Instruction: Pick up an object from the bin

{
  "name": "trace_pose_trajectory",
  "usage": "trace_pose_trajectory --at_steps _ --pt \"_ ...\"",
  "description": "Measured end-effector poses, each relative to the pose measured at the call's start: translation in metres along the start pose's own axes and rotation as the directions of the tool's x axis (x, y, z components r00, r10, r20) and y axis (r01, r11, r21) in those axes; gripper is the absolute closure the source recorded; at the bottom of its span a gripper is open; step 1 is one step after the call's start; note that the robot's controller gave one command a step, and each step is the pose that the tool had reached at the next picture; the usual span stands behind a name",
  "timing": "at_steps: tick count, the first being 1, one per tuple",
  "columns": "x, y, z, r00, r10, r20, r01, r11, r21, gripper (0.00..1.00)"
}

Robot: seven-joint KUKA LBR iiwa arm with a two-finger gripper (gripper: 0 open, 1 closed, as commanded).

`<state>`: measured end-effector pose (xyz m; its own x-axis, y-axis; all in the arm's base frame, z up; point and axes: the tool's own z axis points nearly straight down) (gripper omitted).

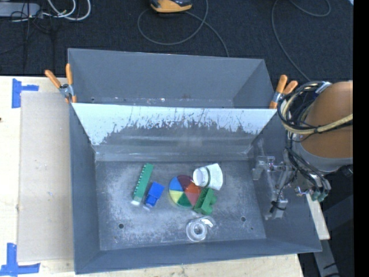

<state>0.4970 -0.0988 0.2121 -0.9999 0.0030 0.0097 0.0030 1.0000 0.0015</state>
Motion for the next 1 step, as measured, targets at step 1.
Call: trace_pose_trajectory --at_steps 1 --pt "-0.0015 0.0005 -0.0043 1.000 -0.003 0.008 0.003 1.000 0.001 0.00"
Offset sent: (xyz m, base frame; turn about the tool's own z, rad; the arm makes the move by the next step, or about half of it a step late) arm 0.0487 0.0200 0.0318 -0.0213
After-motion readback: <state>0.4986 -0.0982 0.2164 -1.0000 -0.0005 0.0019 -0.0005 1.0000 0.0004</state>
